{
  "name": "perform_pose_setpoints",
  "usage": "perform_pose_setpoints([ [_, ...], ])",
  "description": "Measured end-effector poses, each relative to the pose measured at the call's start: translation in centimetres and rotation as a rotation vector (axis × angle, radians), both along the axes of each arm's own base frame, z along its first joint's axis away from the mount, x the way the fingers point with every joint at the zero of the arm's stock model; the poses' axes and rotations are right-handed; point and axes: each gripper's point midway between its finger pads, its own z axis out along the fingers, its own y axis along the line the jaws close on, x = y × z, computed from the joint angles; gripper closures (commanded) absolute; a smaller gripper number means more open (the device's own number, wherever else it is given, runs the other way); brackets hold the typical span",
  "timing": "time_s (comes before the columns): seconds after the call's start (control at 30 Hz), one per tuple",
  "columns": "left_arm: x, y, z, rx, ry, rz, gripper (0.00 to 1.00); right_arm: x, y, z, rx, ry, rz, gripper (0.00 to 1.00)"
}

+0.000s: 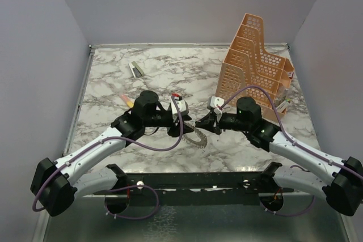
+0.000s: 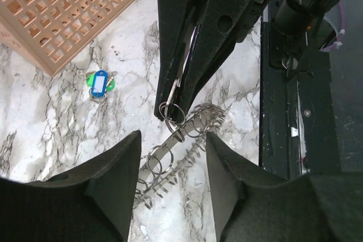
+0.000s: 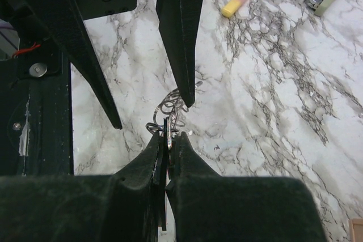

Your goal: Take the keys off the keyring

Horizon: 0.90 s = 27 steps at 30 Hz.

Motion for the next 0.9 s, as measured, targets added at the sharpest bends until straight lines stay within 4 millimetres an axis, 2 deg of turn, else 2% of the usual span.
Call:
perform_pose_setpoints([
  [0.17,-0.1,-0.3,-0.5,0.008,0.028,0.004,0.47,0.1,0.1,-0.1,-0.008,0.006,0.000,1.00],
  [0.33,0.4,-0.5,-1.4,0.030,0.057,0.035,0.55,0.2,0.2,-0.3,-0.013,0.012,0.000,0.99],
  [0.5,1.1,-0.6,-2.4,0.056,0.088,0.067,0.69,0.3,0.2,-0.5,-0.024,0.023,0.000,1.00],
  [0.6,1.3,-0.5,-2.7,0.062,0.096,0.084,0.74,0.3,0.2,-0.6,-0.028,0.027,-0.001,1.00],
  [0.9,1.8,-0.4,-2.8,0.073,0.091,0.125,0.74,0.4,0.3,-0.9,-0.040,0.039,-0.001,1.00],
])
